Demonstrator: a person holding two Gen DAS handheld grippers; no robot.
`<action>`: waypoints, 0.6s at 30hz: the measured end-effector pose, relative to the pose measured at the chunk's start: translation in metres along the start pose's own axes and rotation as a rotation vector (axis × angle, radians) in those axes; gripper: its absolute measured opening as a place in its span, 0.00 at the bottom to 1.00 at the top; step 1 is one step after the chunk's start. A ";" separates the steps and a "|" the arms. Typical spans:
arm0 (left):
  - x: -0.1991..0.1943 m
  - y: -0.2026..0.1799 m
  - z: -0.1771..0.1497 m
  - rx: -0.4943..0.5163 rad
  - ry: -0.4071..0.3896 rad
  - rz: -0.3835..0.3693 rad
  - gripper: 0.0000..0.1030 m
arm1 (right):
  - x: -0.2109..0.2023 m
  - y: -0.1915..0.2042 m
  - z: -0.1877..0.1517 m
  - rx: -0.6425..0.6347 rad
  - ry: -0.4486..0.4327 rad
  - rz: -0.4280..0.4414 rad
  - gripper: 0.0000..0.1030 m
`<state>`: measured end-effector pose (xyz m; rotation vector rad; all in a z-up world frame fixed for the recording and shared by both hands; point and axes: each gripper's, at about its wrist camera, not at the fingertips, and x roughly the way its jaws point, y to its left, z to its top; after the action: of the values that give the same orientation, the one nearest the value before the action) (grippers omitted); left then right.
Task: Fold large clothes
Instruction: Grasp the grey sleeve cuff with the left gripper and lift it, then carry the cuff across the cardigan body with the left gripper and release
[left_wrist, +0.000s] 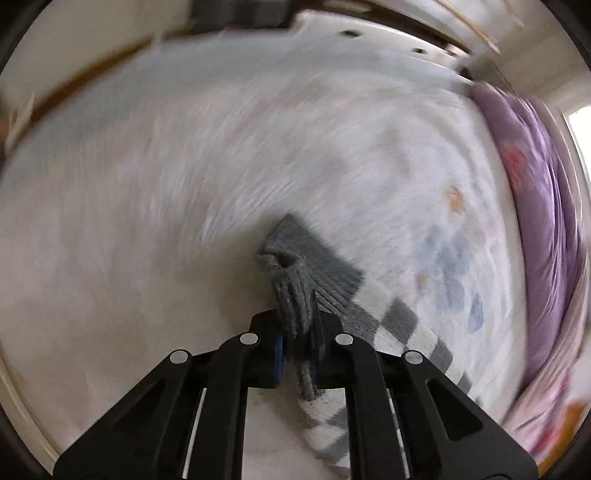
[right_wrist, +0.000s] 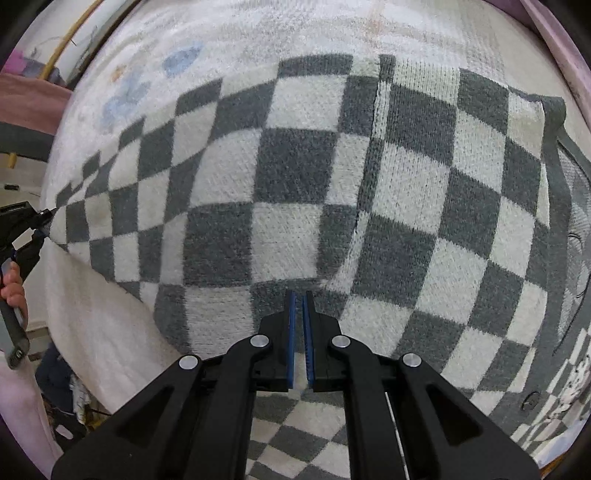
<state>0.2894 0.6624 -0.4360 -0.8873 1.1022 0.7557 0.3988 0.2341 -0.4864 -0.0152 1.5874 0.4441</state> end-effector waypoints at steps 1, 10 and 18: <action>-0.012 -0.015 0.001 0.070 -0.040 0.029 0.09 | -0.001 -0.002 0.001 0.005 -0.003 0.005 0.02; -0.088 -0.133 -0.027 0.539 -0.300 0.144 0.09 | 0.001 -0.029 -0.009 0.111 -0.036 0.156 0.00; -0.118 -0.195 -0.094 0.663 -0.321 0.084 0.09 | 0.048 -0.048 -0.017 0.293 -0.052 0.370 0.00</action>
<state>0.3849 0.4812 -0.2996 -0.1518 1.0091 0.5208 0.3916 0.1975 -0.5460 0.5160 1.5932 0.4883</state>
